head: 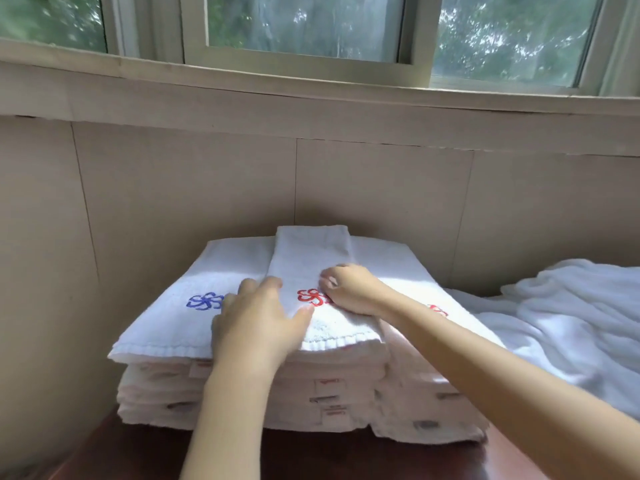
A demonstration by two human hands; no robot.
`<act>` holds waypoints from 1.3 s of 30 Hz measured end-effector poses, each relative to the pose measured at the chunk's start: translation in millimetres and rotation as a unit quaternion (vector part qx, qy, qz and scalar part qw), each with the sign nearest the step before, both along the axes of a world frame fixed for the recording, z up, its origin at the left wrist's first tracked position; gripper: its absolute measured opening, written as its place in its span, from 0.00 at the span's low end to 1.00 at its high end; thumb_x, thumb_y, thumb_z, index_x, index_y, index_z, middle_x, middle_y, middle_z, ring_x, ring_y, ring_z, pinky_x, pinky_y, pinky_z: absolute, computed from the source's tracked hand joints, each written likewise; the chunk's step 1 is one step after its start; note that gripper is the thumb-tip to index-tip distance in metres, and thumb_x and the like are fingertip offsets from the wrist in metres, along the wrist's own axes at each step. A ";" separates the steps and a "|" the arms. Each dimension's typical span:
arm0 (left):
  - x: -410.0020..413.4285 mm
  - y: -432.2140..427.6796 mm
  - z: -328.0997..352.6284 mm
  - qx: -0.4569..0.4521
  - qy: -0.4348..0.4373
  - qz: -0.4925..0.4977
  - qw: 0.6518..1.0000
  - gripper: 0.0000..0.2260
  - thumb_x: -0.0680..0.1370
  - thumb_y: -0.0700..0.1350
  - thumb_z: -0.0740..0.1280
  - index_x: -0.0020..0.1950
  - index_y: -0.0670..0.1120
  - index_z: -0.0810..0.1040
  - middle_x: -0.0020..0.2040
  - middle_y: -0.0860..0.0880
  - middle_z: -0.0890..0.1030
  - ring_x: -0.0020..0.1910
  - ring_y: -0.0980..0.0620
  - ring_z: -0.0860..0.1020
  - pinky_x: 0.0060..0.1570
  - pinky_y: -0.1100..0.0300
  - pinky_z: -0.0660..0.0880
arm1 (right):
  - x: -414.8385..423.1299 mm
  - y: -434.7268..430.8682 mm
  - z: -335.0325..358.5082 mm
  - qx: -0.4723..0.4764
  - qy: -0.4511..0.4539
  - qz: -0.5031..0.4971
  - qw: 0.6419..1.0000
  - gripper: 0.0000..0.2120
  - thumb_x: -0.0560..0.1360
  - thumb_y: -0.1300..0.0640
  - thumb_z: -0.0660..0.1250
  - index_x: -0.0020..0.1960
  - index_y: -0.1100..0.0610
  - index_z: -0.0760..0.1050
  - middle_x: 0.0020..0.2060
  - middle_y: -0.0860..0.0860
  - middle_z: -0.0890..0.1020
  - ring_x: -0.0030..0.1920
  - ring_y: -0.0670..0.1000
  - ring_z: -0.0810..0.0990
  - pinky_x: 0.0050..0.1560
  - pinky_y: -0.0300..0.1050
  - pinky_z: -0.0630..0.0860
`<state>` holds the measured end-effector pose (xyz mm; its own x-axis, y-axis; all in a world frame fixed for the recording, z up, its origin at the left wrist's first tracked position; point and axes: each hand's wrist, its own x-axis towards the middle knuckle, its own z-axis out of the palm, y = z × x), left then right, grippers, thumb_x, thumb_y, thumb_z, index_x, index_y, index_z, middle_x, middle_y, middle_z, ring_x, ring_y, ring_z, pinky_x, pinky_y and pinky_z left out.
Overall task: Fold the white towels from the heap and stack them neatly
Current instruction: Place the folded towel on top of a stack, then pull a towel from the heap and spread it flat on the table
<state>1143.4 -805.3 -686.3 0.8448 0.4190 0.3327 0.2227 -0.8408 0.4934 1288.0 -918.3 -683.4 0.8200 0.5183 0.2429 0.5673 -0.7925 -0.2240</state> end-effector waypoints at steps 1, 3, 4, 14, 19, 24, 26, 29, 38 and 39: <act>-0.9 -3.6 0.5 0.029 0.016 -0.060 0.998 0.28 0.74 0.63 0.62 0.72 0.56 0.65 0.71 0.52 0.66 0.70 0.47 0.64 0.65 0.52 0.65 | -15.6 -7.6 -0.7 -0.006 0.010 0.025 1.000 0.16 0.82 0.52 0.53 0.53 0.60 0.76 0.55 0.59 0.77 0.59 0.59 0.73 0.53 0.46 0.68; -2.9 -12.5 -0.1 0.086 0.091 -0.154 0.980 0.31 0.73 0.65 0.63 0.74 0.61 0.59 0.75 0.57 0.59 0.74 0.50 0.56 0.70 0.48 0.57 | -43.2 -26.1 -0.5 -0.010 0.013 0.058 0.998 0.17 0.82 0.51 0.53 0.57 0.60 0.75 0.57 0.57 0.77 0.59 0.56 0.73 0.50 0.44 0.65; -3.3 -16.7 -2.0 0.103 0.129 -0.171 0.971 0.32 0.73 0.64 0.63 0.75 0.62 0.56 0.77 0.57 0.56 0.76 0.50 0.51 0.72 0.45 0.52 | -54.9 -36.2 -0.3 -0.012 0.009 0.072 0.997 0.17 0.82 0.51 0.53 0.60 0.60 0.74 0.57 0.56 0.76 0.59 0.55 0.73 0.52 0.44 0.66; -27.9 -122.5 -17.2 0.125 0.116 -0.209 0.963 0.24 0.78 0.53 0.60 0.74 0.59 0.60 0.79 0.50 0.51 0.78 0.47 0.44 0.73 0.41 0.41 | -117.0 -177.8 2.7 -0.048 0.022 0.172 0.984 0.16 0.79 0.51 0.61 0.66 0.51 0.73 0.63 0.50 0.76 0.64 0.49 0.71 0.64 0.43 0.68; -32.3 -184.1 4.3 0.129 0.130 -0.289 0.940 0.21 0.77 0.54 0.62 0.70 0.53 0.69 0.71 0.48 0.66 0.71 0.48 0.64 0.70 0.50 0.61 | -116.1 -307.6 -3.0 -0.017 0.062 -0.030 0.998 0.15 0.79 0.52 0.62 0.65 0.50 0.74 0.62 0.46 0.76 0.63 0.47 0.74 0.59 0.35 0.66; -18.7 -270.7 -3.3 0.096 0.165 -0.380 0.905 0.21 0.78 0.52 0.63 0.71 0.51 0.69 0.69 0.48 0.70 0.68 0.49 0.68 0.66 0.56 0.65 | -110.9 -434.0 -21.1 0.089 0.151 -0.226 0.958 0.15 0.79 0.53 0.62 0.64 0.52 0.74 0.61 0.50 0.78 0.61 0.50 0.76 0.60 0.41 0.69; -5.4 -310.1 -15.1 0.102 0.188 -0.410 0.886 0.22 0.78 0.52 0.63 0.72 0.50 0.68 0.70 0.46 0.68 0.69 0.48 0.67 0.68 0.54 0.64 | -103.0 -467.7 -32.1 0.092 0.140 -0.268 0.949 0.18 0.78 0.55 0.63 0.68 0.54 0.71 0.64 0.53 0.76 0.63 0.51 0.74 0.60 0.41 0.67; 26.7 -364.5 -29.3 0.126 0.190 -0.424 0.877 0.25 0.78 0.51 0.63 0.75 0.51 0.63 0.73 0.46 0.62 0.73 0.47 0.62 0.70 0.51 0.63 | -77.1 -500.6 -40.7 0.071 0.102 -0.286 0.950 0.27 0.77 0.58 0.62 0.74 0.54 0.60 0.69 0.55 0.69 0.68 0.55 0.69 0.63 0.44 0.68; 101.1 -437.1 -81.9 0.103 0.076 -0.390 0.912 0.26 0.79 0.50 0.59 0.76 0.54 0.57 0.73 0.53 0.63 0.66 0.49 0.70 0.60 0.55 0.70 | 32.5 -512.0 -41.8 -0.048 -0.069 -0.376 0.923 0.22 0.76 0.58 0.59 0.69 0.45 0.66 0.63 0.54 0.68 0.59 0.59 0.69 0.51 0.49 0.68; 102.6 -435.0 -86.6 0.086 0.065 -0.390 0.914 0.26 0.79 0.51 0.59 0.76 0.55 0.57 0.73 0.54 0.64 0.66 0.50 0.70 0.60 0.57 0.69 | 36.0 -510.9 -45.1 -0.031 -0.093 -0.385 0.918 0.17 0.76 0.59 0.58 0.63 0.49 0.74 0.58 0.53 0.71 0.56 0.58 0.70 0.48 0.47 0.66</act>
